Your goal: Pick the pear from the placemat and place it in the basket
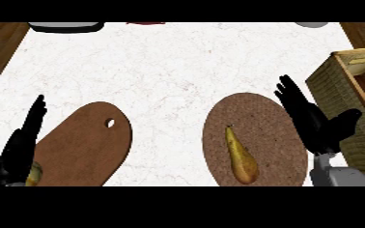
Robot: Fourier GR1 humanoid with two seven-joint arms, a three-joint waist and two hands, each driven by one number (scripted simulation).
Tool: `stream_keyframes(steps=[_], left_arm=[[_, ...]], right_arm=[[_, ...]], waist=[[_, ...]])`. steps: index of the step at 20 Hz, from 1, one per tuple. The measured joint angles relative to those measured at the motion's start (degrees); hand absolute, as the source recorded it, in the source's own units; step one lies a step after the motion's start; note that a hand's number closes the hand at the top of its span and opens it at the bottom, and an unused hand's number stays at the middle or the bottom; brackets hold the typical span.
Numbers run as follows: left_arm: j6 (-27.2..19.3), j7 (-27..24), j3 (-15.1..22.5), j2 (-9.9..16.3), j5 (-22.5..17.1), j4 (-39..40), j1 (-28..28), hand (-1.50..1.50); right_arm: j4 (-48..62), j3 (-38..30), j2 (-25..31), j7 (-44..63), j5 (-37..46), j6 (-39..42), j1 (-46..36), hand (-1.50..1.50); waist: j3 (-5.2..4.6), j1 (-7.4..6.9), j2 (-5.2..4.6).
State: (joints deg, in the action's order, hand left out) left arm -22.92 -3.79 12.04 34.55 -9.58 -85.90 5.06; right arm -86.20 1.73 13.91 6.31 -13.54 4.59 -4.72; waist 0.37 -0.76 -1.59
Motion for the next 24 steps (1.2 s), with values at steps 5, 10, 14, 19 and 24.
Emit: stream_keyframes(steps=[5,10,14,19,24], left_arm=[[3.1,2.8,0.2,-1.7,-2.7,0.3,-4.5,0.00],[6.1,5.5,1.4,-4.4,-6.4,0.1,-7.3,0.00],[7.8,8.2,0.0,-4.7,-9.3,1.1,-9.9,0.00],[10.0,10.8,-2.3,-4.6,-11.2,4.2,-13.2,0.00],[11.7,10.4,-3.4,-4.8,-11.6,7.3,-14.3,0.00]], right_arm=[[-1.1,3.2,-1.1,-3.1,-3.4,8.5,-10.5,1.50],[-8.3,12.6,2.9,-10.7,2.7,21.5,-20.8,-1.50],[-13.8,23.3,1.1,-19.7,14.8,21.8,-19.2,-1.50],[-19.7,34.3,-2.7,-18.4,28.9,15.1,-14.4,-1.50],[-26.2,38.3,-3.4,-1.8,35.6,17.9,-17.7,-1.50]], waist=[[-0.17,-0.67,0.72],[-0.43,-2.14,1.36],[-0.33,-0.41,1.56],[-0.37,1.00,1.72],[-0.52,1.63,2.04]])
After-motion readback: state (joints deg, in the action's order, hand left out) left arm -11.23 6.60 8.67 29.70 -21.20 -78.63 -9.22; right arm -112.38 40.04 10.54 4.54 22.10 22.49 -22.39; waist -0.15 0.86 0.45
